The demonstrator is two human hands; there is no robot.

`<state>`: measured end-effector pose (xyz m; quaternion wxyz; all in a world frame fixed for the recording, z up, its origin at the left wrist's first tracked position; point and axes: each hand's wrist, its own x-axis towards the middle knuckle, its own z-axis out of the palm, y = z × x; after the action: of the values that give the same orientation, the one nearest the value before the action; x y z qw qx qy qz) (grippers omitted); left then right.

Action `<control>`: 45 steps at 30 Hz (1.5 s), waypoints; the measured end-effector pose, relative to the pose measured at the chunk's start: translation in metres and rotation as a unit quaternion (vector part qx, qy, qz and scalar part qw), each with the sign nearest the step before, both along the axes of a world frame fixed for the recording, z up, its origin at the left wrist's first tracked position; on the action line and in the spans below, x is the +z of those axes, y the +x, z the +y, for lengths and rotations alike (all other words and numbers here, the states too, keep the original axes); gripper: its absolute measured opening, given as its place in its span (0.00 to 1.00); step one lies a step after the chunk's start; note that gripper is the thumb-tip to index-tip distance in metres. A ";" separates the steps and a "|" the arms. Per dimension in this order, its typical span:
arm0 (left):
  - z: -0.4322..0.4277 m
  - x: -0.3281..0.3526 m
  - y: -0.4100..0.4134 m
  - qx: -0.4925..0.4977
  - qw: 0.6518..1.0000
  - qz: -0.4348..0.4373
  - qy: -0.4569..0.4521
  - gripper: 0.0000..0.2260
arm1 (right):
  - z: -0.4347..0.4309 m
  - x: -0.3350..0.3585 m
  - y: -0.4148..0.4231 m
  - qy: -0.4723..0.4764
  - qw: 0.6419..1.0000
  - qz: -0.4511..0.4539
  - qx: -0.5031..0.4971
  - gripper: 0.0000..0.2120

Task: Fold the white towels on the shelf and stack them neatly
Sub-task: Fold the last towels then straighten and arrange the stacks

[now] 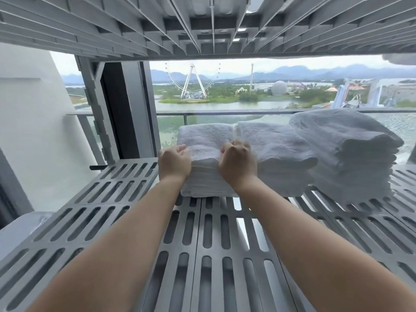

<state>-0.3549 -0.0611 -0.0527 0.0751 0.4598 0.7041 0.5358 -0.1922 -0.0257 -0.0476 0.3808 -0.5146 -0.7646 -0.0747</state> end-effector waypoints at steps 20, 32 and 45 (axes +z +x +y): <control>0.036 -0.026 -0.035 -0.368 0.842 -0.394 0.028 0.23 | -0.007 0.026 -0.030 0.007 0.994 -0.015 0.106 0.21; 0.049 0.009 -0.043 -0.331 0.852 -0.406 -0.010 0.30 | -0.007 -0.061 -0.023 0.136 0.972 -0.169 0.094 0.48; 0.089 -0.006 -0.046 -0.437 0.748 -0.497 -0.054 0.23 | 0.003 -0.064 -0.034 0.079 0.980 -0.168 0.078 0.43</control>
<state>-0.4006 0.0283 -0.0588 0.6646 0.3813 0.3176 0.5586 -0.2265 -0.0223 -0.1116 0.2909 -0.4024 -0.8470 -0.1901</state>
